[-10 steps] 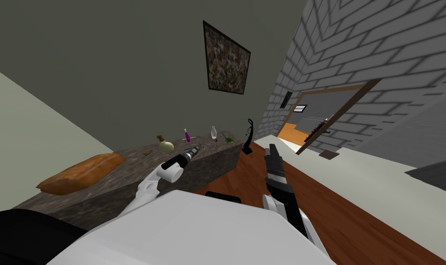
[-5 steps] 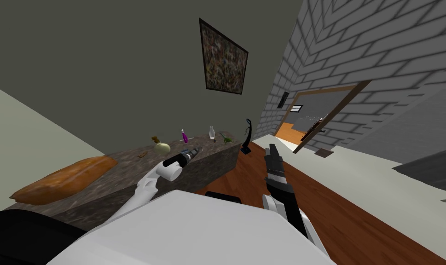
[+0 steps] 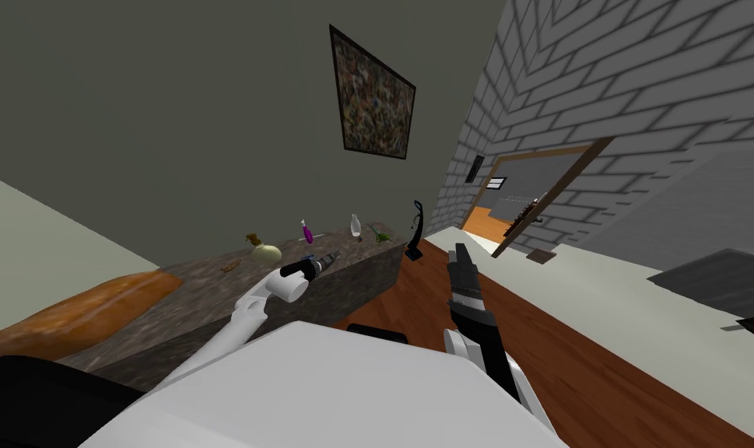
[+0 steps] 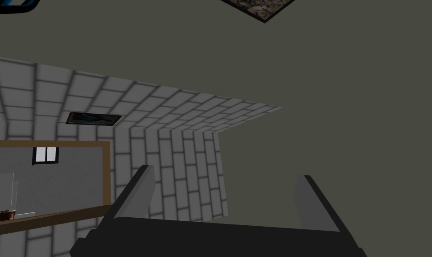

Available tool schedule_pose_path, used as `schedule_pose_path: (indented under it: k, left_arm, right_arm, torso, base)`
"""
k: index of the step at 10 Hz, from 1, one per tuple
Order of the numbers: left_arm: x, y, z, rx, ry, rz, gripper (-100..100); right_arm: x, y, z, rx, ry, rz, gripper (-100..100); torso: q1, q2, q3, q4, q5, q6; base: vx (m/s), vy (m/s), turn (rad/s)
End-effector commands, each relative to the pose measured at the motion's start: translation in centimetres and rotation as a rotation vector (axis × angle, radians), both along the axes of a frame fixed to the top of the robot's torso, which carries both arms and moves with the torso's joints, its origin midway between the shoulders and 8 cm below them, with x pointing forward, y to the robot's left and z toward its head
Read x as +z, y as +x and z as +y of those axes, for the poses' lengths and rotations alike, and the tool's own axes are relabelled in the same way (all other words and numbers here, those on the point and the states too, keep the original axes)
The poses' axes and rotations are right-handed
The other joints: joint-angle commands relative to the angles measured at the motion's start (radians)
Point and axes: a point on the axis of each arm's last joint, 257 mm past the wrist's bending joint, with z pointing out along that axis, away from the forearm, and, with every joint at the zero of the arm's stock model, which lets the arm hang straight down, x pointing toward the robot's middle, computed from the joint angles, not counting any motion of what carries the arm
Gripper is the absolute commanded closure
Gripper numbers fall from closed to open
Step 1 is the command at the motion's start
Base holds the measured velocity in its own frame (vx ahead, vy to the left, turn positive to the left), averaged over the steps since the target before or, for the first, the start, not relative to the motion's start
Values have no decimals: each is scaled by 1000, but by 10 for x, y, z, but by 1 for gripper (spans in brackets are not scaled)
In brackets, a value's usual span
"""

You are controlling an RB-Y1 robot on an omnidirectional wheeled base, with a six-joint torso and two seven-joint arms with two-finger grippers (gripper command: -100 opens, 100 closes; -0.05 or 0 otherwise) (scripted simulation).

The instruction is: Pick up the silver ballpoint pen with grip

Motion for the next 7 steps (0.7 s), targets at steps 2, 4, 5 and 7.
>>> schedule_pose_path:
  k: [2,4,5,7]
  left_arm:
    - [-15,-7,10,-1,41,81,-100]
    - [-25,-13,20,2,70,140,-100]
    - [-29,-16,21,6,73,159,-100]
    - [-38,-22,31,11,101,213,-100]
  right_arm:
    - [0,0,0,0,0,0,0]
    - [0,0,0,0,0,0,0]
    - [0,0,0,0,0,0,0]
    - [0,0,0,0,0,0,0]
  torso:
    - [0,0,0,0,0,0]
    - [0,-1,-1,0,0,0]
    - [0,-2,-1,0,0,0]
    - [0,-2,-1,0,0,0]
  base:
    - [43,-13,-75]
    - [55,-15,-48]
    - [46,-3,-50]
    - [57,-10,-73]
